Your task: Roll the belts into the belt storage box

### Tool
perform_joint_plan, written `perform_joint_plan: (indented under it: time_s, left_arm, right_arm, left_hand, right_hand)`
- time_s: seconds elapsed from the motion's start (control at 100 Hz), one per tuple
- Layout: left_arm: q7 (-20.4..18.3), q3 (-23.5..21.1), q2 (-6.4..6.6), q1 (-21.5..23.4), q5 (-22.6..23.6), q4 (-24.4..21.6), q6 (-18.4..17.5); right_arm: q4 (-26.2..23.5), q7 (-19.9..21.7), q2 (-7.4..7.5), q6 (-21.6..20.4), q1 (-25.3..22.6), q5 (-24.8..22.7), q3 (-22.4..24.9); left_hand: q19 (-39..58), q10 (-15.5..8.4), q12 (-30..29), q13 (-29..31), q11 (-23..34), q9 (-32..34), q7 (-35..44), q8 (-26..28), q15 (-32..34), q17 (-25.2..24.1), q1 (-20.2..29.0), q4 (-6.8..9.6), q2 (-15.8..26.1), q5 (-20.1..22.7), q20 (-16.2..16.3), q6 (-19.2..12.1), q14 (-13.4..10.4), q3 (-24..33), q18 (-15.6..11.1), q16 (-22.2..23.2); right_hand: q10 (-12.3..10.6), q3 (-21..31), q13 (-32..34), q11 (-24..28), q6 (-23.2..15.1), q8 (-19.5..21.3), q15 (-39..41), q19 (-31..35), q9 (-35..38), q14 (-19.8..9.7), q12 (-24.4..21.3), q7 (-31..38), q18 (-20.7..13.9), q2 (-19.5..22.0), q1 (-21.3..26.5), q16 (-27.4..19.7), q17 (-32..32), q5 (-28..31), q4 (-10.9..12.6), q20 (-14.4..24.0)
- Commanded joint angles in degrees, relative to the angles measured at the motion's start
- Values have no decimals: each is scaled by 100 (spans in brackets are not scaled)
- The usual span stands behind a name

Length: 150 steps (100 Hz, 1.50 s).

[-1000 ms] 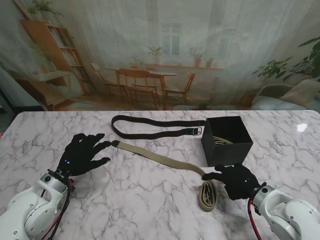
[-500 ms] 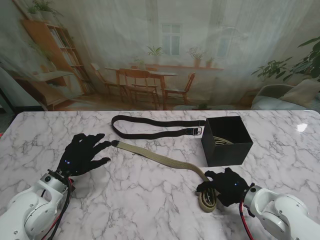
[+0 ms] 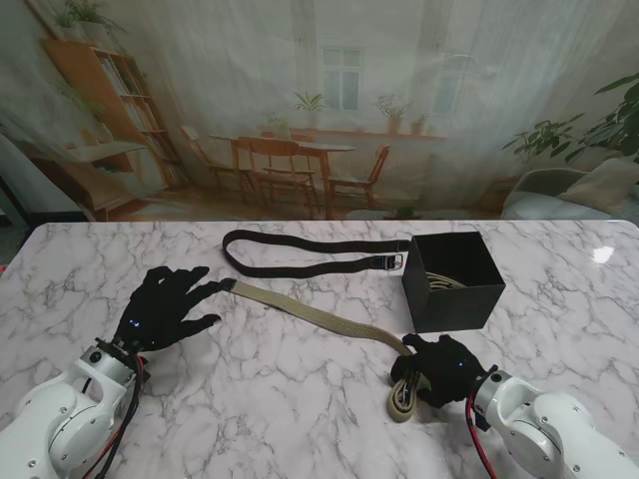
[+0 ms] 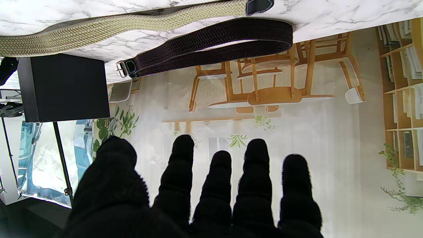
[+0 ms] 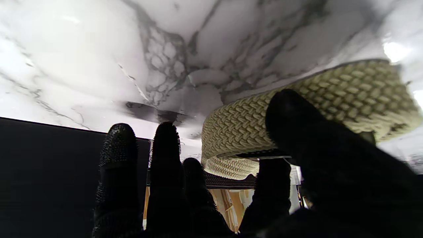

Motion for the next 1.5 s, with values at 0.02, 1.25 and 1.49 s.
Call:
perform_joint_plan:
  time_s: [0.02,1.25,1.49]
  left_arm:
    - [-62,24,1,-9,13,14,5]
    - [-76,38,6,-18,29,23,23]
    - [-83,55,8,-38,27,37,6]
  right_arm:
    - [84,-54,-50,129,15,13,-74]
    - [97,-536,-117,453,18,115,-348]
    - [212,-919,-129,342,51,52,-375]
  left_hand:
    - [62,73,-20,-192,-67,-313,-56,-14,88,-127,47,-101,295,-212,10,151,6,-133,74,53]
    - [58,75,-24,-202,-75,-336,-52,-9,86,-129,29,-103,288,-201,12,154,-1,-133,72,50]
    - [58,66,-23,-196,-74,-337,-50,-8,90,-133,33,-102,293,-200,13,158,0,-131,78,52]
  right_hand:
    - [364,-136,345,-110,730,-168,575,483,-337,-146,-84,797,181,-28,-63,429,320,533,-169,366]
    - [-1552,-277,1925,2514,238,280,3826,2184,3397,-935,2149,1245,-695,263,614,1959,1259,-212,-312,1223]
    - [-2096,-289,2723,2041,594,-1331,3559,2208,5067,-893,1880,-963,-747,177,691,2174,1373,-1160,-349,1173]
